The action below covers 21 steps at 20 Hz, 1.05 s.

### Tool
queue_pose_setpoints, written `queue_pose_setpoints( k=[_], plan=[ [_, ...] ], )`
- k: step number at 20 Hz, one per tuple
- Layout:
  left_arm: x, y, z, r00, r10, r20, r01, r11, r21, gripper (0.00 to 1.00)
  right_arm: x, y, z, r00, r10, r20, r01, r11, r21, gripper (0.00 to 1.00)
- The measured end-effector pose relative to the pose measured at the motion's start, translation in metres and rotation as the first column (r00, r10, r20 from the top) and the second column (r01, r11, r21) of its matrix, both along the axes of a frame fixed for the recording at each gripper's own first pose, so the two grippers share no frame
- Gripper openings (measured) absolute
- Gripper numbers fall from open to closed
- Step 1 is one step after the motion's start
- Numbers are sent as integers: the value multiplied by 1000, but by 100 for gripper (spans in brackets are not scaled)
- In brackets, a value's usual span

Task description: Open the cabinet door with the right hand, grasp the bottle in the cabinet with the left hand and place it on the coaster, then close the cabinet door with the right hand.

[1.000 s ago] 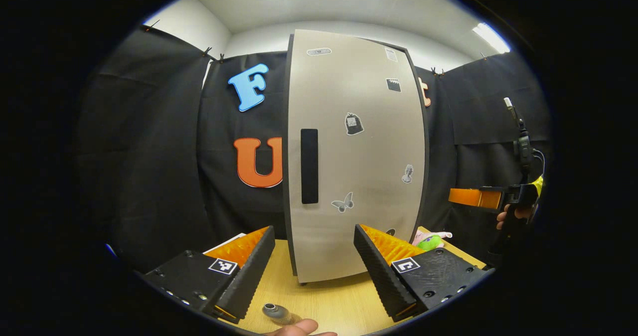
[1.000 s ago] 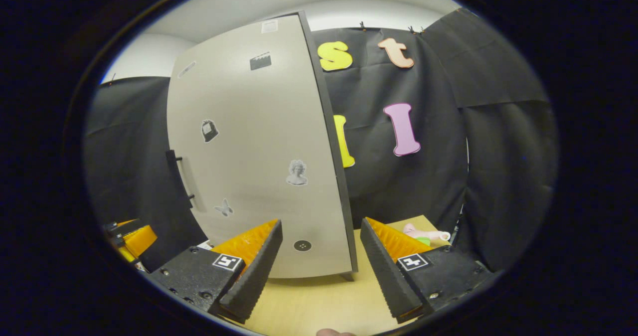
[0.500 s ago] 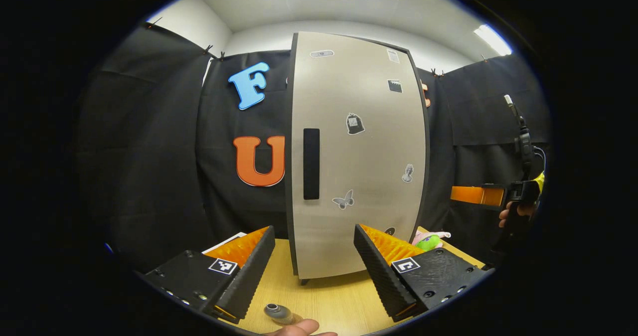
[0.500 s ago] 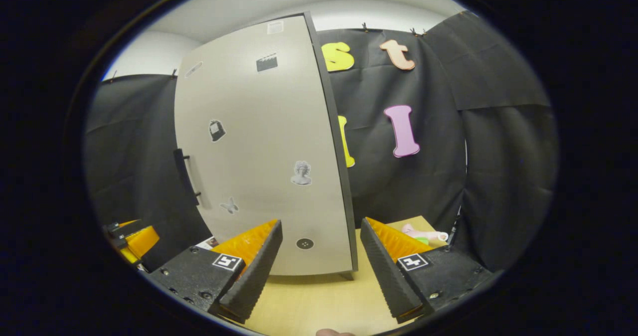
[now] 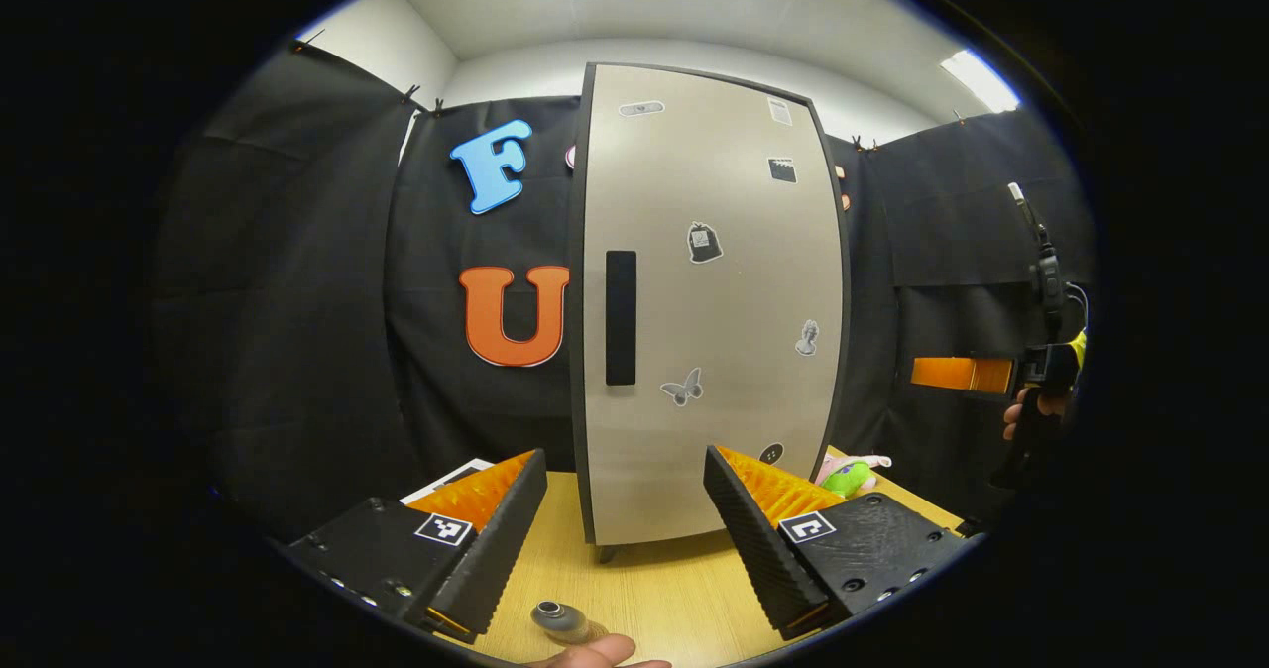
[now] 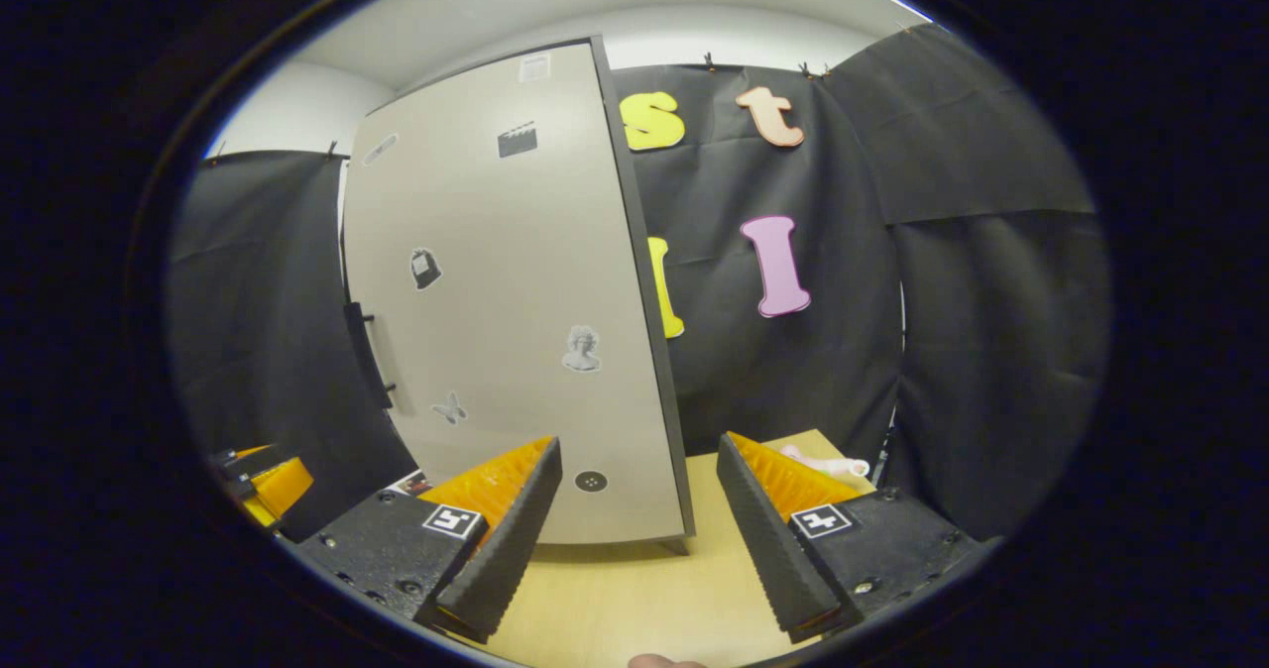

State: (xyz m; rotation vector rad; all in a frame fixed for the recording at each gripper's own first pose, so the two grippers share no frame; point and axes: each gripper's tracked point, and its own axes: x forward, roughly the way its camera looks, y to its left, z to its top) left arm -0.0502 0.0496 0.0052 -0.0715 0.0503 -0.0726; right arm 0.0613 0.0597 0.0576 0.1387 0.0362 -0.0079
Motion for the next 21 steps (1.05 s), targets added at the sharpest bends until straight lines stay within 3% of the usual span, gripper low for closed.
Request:
queue_pose_setpoints(
  k=[11,21],
  plan=[
    [-1,27,-19,998,-35,-48,35,999,4,96,-7,17,0,999,-31,19,30,998,47,98],
    [4,14,-18,998,-51,-27,52,998,22,96,-13,15,-4,999,-35,21,35,999,42,98]
  ],
)
